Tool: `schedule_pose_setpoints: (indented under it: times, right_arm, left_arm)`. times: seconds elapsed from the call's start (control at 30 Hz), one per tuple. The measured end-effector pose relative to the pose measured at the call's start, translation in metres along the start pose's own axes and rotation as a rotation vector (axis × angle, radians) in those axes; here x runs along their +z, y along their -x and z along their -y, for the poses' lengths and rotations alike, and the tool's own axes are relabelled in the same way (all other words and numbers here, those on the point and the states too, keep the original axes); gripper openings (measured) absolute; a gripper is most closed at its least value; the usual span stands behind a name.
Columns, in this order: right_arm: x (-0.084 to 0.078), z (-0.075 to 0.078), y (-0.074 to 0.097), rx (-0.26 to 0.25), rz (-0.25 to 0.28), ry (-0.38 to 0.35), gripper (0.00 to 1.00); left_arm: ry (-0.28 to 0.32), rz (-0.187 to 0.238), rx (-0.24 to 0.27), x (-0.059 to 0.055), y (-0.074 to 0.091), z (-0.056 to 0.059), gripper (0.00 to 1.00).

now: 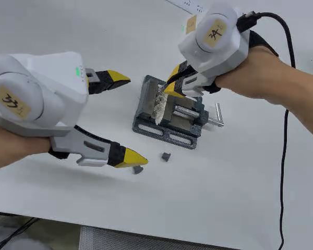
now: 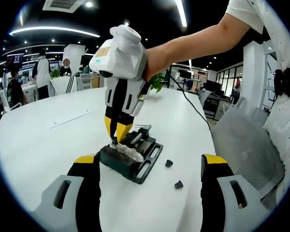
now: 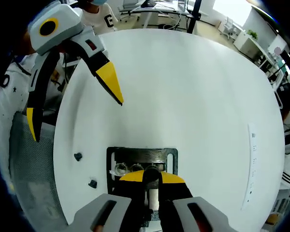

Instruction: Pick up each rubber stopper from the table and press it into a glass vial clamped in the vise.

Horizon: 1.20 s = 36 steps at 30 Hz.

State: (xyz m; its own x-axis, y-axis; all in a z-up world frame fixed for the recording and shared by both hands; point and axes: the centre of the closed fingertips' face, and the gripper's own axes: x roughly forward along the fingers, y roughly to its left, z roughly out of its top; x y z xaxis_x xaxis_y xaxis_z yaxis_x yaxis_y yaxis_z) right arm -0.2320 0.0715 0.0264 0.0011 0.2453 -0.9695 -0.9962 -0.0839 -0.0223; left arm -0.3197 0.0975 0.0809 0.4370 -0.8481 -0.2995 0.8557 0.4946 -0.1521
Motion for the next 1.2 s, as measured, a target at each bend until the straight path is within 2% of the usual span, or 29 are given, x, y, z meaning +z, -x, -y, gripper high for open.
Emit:
schedule_pose_setpoints:
  times: [0.33, 0.7, 0.8, 0.93, 1.2]
  right_arm:
    - [0.001, -0.002, 0.0, 0.006, -0.006, 0.019, 0.05]
    - [0.002, -0.002, 0.001, 0.011, 0.021, 0.028, 0.07]
    - [0.002, -0.002, 0.003, 0.013, 0.032, 0.021, 0.07]
    - [0.007, -0.003, 0.011, 0.012, 0.072, -0.005, 0.1]
    - [0.0, 0.005, 0.016, -0.004, 0.089, -0.008, 0.02]
  left_arm:
    - [0.001, 0.003, 0.0, 0.001, -0.001, 0.001, 0.85]
    - [0.004, 0.003, 0.003, 0.002, 0.0, 0.002, 0.85]
    - [0.004, 0.005, 0.005, 0.001, 0.001, 0.0, 0.85]
    - [0.005, 0.003, 0.003, 0.001, 0.001, 0.0, 0.84]
    - [0.005, -0.001, -0.002, 0.001, 0.0, 0.002, 0.84]
